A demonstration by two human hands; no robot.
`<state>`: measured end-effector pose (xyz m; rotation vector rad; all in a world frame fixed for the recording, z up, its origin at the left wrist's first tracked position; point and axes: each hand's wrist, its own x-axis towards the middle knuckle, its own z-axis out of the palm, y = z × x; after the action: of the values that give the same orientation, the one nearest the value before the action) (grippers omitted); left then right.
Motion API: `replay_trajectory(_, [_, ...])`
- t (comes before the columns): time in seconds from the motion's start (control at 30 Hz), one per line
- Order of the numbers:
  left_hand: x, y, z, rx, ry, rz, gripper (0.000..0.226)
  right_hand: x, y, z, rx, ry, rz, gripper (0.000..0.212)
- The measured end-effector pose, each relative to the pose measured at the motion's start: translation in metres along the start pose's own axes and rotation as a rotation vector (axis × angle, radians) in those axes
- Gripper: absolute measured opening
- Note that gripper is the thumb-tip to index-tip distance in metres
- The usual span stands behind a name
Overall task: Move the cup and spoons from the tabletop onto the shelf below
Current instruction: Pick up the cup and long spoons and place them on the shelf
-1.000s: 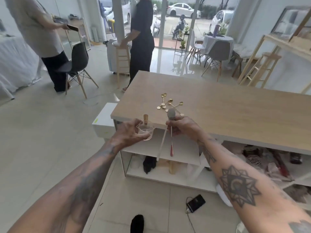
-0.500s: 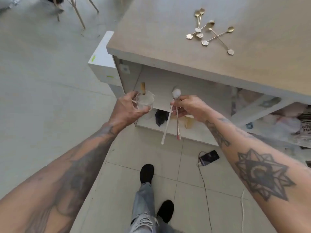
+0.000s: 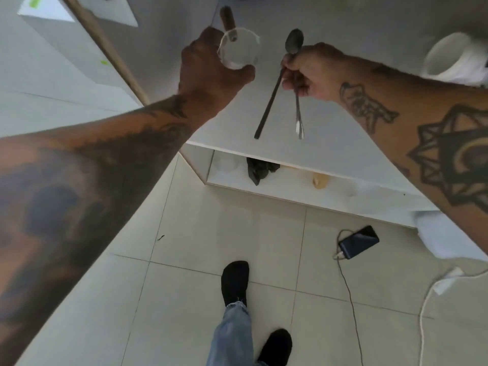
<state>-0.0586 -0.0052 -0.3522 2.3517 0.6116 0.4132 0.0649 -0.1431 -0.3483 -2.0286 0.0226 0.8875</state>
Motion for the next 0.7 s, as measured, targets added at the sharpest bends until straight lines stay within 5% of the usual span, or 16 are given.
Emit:
replay_trajectory(0.33, [0.021,-0.037,0.023,-0.006,0.004,-0.063,0.051,0.052,0.001,0.024,-0.056,0.079,0.041,0.036])
replay_trajectory(0.5, [0.018,-0.042,0.023,-0.027,-0.061,-0.135,0.053,0.048,-0.008,0.023,-0.040,0.120,0.019,0.013])
replay_trajectory(0.7, [-0.006,-0.030,0.005,-0.053,-0.114,-0.263,0.064,0.009,-0.009,0.012,-0.178,0.205,0.032,0.029])
